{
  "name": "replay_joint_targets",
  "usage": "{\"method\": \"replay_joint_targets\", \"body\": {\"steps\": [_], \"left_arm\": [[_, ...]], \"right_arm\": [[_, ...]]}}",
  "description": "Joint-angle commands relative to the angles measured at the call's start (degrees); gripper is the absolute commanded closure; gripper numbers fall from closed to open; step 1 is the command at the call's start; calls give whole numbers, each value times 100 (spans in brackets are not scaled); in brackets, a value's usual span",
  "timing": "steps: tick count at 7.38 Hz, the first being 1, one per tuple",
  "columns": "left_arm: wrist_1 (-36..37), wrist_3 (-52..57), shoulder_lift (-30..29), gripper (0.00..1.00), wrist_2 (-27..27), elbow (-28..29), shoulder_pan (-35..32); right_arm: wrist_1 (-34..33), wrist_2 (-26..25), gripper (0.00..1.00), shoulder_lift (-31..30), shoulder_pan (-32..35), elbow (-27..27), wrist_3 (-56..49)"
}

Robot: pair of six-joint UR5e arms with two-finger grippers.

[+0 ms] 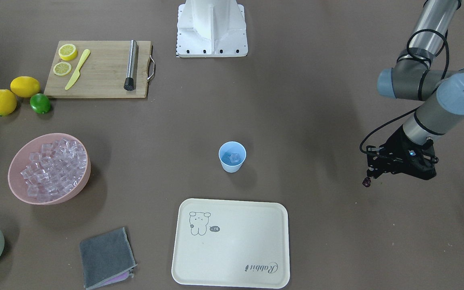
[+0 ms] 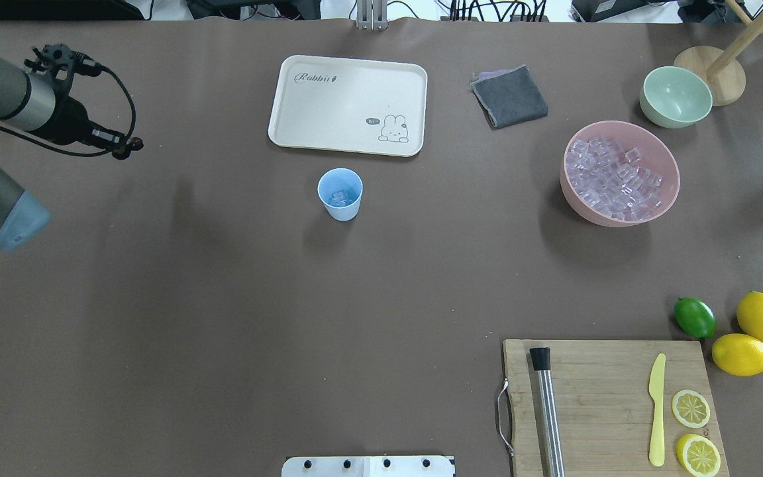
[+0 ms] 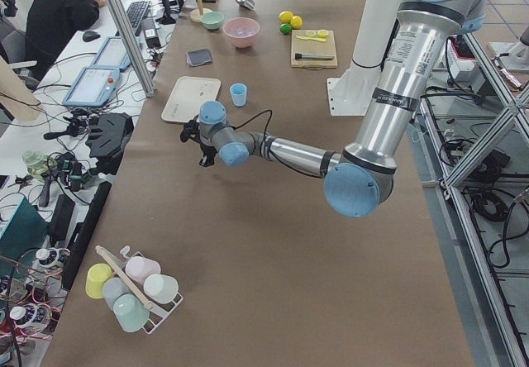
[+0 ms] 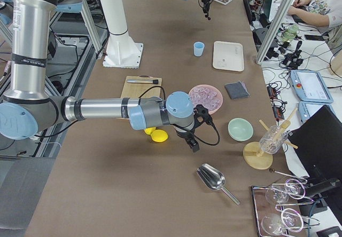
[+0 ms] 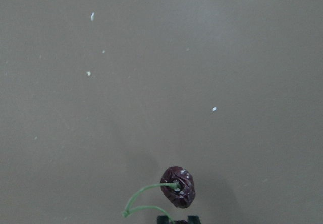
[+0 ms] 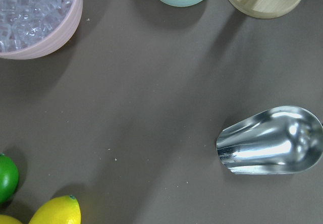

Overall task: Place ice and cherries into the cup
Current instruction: 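Carry the cherries with the left gripper over the light-blue cup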

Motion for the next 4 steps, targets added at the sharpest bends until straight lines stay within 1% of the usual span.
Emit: {"method": "replay_joint_targets", "body": {"steps": [1,2,4], "left_arm": [[630,-668,-1040,100,-114,-228,240],[623,-949,-1227,100,-88,-210,573],[614,-1389,-1518,100,-35,-201,934]], "right_arm": [[-7,-11,3,1,8,-23,-2],[1,-63,3,36,8,-102,-2],[-7,-37,2,150,8,-182,33]]}}
